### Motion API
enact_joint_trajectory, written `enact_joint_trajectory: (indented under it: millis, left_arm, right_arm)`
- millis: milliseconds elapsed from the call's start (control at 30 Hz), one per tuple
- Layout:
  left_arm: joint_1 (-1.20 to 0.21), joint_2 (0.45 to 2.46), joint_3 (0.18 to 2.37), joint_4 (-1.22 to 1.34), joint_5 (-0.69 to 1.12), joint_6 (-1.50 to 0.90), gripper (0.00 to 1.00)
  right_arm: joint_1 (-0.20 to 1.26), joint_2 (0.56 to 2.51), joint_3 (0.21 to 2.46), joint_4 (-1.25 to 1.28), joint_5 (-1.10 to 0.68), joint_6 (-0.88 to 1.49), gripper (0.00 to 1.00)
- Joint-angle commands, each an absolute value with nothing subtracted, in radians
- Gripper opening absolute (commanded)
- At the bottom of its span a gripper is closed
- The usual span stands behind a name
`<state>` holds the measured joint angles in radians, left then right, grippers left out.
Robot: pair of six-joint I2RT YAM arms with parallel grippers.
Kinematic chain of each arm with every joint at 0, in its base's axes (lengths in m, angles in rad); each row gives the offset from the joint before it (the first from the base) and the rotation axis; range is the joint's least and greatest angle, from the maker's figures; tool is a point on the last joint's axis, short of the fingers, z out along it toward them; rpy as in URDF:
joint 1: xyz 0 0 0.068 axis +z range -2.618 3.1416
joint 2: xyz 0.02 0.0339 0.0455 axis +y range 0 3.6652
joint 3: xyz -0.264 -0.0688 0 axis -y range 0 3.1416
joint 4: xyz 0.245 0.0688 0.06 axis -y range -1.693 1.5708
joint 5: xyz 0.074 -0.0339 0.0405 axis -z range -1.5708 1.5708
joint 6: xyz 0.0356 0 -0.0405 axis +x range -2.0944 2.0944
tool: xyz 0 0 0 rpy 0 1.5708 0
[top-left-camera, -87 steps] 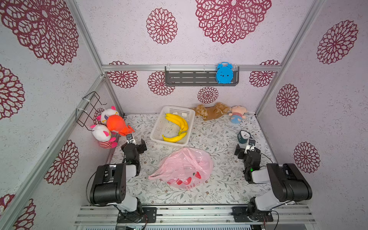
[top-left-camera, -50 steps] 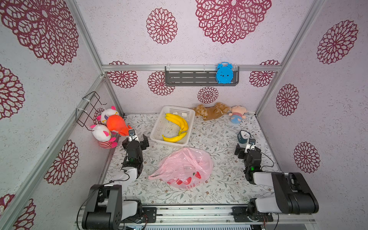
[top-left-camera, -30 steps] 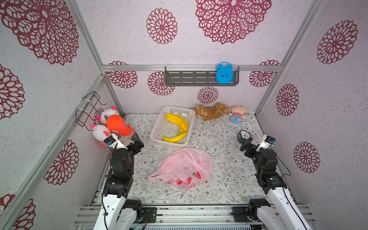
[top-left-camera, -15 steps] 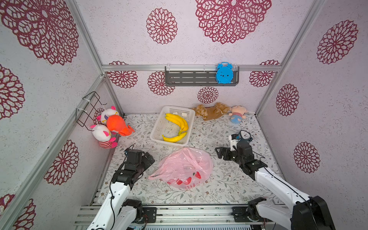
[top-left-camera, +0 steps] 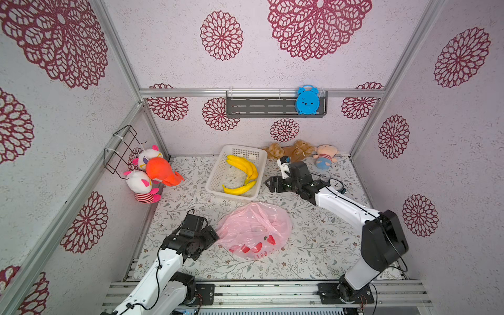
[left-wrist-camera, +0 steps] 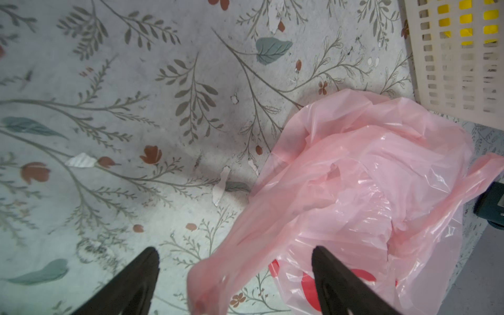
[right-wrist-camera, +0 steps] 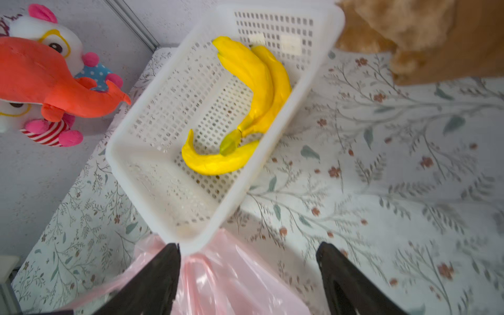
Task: Place the banana into a plastic bag & tie a knot
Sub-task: Pick up the plastic bag at the center of the board.
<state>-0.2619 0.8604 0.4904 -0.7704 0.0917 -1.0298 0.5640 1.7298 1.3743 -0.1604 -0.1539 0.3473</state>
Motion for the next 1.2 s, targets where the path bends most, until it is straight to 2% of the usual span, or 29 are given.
enact_joint_trajectory:
  millis: [0, 200, 333, 533, 733, 933, 1100, 1167]
  left_arm:
    - [-0.278, 0.882, 0.479, -0.73, 0.127, -1.037, 0.84]
    - [-0.288, 0.889, 0.485, -0.724, 0.094, -1.025, 0.81]
    - [-0.288, 0.907, 0.492, -0.722, 0.098, -1.011, 0.81]
    - [-0.29, 0.913, 0.489, -0.722, 0.096, -0.997, 0.8]
    - [-0.298, 0.951, 0.492, -0.692, 0.12, -0.988, 0.72]
    - [-0.312, 0.972, 0.517, -0.699, 0.122, -0.979, 0.51]
    - [-0.313, 0.964, 0.591, -0.784, 0.073, -0.948, 0.19]
    - [-0.314, 0.956, 0.624, -0.81, 0.072, -0.948, 0.11]
  right_arm:
    - [0.589, 1.909, 1.624, -0.342, -0.154, 0.33, 0.78]
    - [0.658, 2.21, 2.046, -0.596, -0.102, 0.293, 0.75]
    - [0.69, 2.33, 2.185, -0.738, -0.04, 0.27, 0.73]
    - [0.678, 2.312, 2.11, -0.82, 0.182, 0.27, 0.72]
    - [0.624, 2.211, 1.972, -0.763, 0.207, 0.283, 0.73]
    - [0.602, 2.222, 1.984, -0.711, 0.129, 0.294, 0.82]
    - [0.598, 2.288, 2.051, -0.708, 0.116, 0.332, 0.9]
    - [0.597, 2.313, 2.082, -0.723, 0.148, 0.356, 0.91]
